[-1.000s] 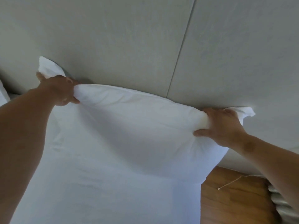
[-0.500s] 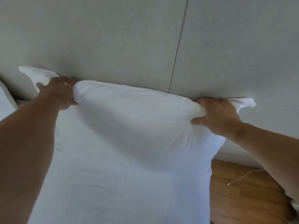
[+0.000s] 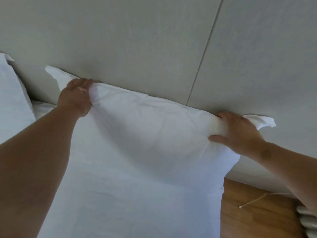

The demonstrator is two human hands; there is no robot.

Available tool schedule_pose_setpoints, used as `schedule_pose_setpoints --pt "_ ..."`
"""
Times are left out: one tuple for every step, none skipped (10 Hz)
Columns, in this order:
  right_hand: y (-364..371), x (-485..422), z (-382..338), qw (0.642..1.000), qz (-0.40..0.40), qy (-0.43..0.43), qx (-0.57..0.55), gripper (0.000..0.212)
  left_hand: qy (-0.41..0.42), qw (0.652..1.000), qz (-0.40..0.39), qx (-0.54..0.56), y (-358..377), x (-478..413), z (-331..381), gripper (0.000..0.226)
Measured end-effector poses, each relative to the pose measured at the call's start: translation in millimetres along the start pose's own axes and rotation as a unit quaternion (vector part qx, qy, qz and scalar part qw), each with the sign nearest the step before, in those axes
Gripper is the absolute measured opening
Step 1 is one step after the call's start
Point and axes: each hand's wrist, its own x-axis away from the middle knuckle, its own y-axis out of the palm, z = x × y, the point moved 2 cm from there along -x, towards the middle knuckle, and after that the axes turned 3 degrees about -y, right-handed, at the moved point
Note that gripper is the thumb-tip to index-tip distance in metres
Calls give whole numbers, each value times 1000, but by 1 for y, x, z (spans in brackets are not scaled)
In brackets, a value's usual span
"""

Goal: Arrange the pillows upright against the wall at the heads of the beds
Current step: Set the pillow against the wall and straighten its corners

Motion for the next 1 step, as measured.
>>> schedule_pose_setpoints --pt "-13 19 -7 999 28 -39 -19 79 -6 999 -47 23 -9 27 -8 91"
